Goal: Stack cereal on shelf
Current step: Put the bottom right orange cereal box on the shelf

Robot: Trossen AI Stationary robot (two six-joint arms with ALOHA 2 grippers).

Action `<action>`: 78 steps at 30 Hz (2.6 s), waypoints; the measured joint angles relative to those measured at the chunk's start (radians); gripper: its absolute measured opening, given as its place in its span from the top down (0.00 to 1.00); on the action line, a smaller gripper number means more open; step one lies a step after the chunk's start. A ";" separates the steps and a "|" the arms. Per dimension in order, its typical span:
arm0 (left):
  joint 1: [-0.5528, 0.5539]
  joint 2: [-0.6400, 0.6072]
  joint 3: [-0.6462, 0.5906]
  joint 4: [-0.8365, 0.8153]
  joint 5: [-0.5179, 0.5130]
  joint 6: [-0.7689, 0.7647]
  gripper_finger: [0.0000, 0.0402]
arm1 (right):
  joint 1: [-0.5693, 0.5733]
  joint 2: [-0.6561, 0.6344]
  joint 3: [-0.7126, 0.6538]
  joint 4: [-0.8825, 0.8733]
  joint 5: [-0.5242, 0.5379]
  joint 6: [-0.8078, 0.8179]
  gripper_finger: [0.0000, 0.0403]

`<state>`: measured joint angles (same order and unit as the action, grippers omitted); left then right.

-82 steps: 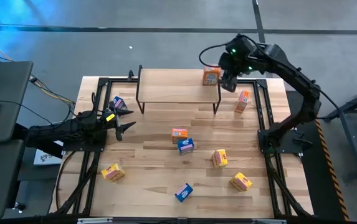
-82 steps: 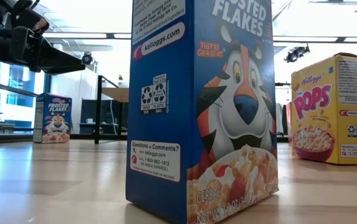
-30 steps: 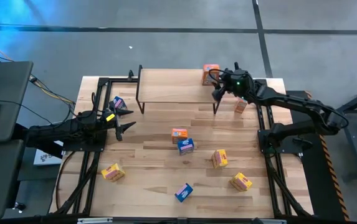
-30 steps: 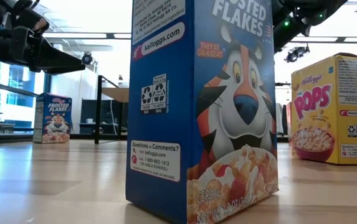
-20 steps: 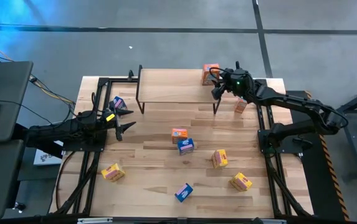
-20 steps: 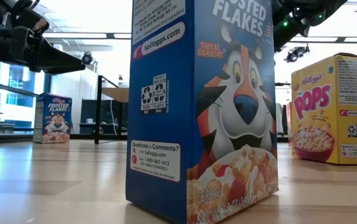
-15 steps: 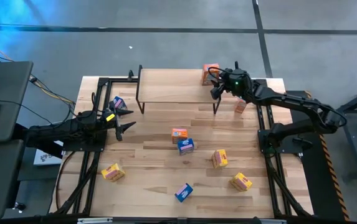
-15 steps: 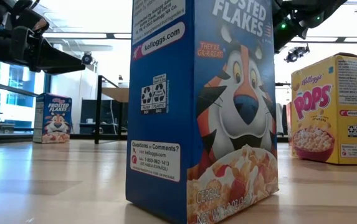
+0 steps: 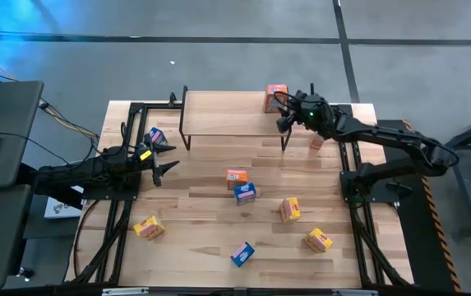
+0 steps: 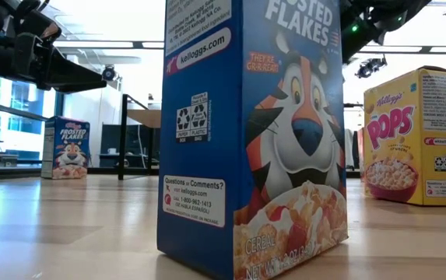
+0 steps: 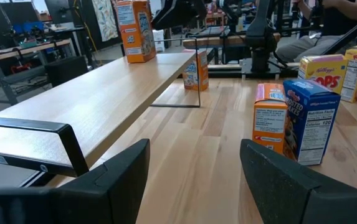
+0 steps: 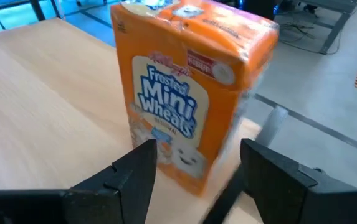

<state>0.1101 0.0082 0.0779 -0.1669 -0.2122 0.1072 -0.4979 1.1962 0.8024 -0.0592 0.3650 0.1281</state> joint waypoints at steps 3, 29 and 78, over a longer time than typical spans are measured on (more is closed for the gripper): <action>0.000 0.000 0.000 0.000 0.000 0.000 0.40 | 0.022 -0.042 0.000 -0.033 0.012 0.007 0.44; 0.000 0.000 0.000 0.000 0.000 -0.001 0.40 | 0.068 0.124 0.000 0.093 -0.101 0.184 0.44; 0.000 0.000 0.000 0.000 0.000 0.000 0.40 | 0.064 0.199 0.003 0.242 -0.020 0.276 0.44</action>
<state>0.1103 0.0082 0.0776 -0.1673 -0.2123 0.1071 -0.4339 1.3956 0.8055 0.1825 0.3447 0.4045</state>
